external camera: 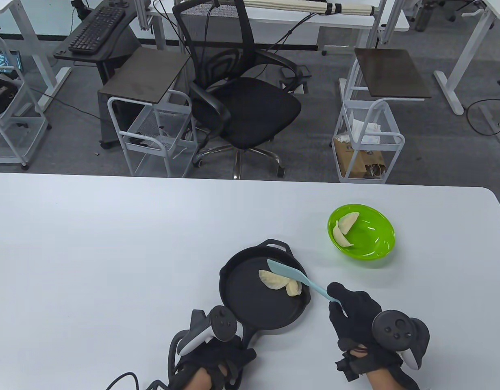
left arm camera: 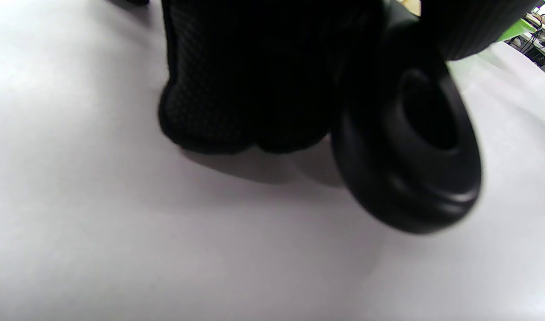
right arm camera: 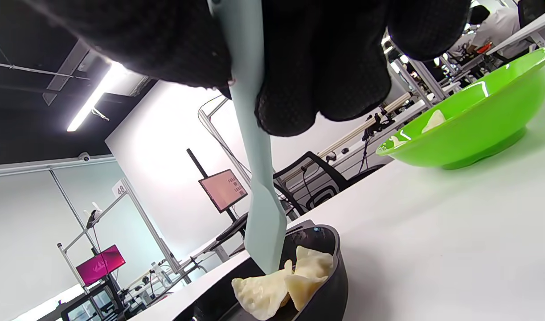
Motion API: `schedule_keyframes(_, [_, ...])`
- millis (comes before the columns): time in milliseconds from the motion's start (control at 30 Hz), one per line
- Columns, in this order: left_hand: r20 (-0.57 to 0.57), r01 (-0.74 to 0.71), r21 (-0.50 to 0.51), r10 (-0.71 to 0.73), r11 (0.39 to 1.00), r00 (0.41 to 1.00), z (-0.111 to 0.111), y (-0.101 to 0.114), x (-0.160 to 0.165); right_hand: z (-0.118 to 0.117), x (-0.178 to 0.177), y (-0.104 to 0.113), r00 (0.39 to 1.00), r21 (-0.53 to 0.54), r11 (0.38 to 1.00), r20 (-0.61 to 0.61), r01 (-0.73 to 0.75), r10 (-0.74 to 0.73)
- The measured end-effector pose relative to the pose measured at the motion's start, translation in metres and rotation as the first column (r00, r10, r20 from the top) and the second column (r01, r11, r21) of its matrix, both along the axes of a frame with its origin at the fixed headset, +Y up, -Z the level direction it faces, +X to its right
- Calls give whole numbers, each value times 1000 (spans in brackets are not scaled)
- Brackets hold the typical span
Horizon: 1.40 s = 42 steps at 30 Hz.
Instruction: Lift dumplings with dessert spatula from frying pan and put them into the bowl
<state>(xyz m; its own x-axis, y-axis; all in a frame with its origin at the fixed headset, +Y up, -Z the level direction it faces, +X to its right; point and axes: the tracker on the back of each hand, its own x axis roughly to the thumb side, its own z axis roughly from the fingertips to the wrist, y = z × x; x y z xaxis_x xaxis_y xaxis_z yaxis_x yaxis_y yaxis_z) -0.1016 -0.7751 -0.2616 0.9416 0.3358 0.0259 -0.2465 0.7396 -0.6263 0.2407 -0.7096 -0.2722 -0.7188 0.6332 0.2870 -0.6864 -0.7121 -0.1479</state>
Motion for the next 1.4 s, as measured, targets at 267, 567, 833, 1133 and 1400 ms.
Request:
schedule_keyframes(267, [-3, -3, -1, 3, 1000, 1000, 0, 0, 0, 0, -1, -1, 1000, -10, 1000, -25, 5, -5])
schedule_keyframes(567, [-4, -4, -3, 4, 1000, 1000, 0, 0, 0, -2, 3, -3, 998, -9, 998, -11, 54, -55])
schedule_keyframes(833, [-4, -4, -4, 4, 1000, 1000, 0, 0, 0, -2, 3, -3, 997, -7, 997, -11, 78, -78])
schedule_keyframes(1133, [-5, -4, -3, 4, 1000, 1000, 0, 0, 0, -4, 7, -6, 992, -19, 992, -12, 126, -126])
schedule_keyframes(1400, [-4, -5, -6, 5, 1000, 1000, 0, -1, 0, -5, 3, -6, 993, -20, 994, -47, 105, -106])
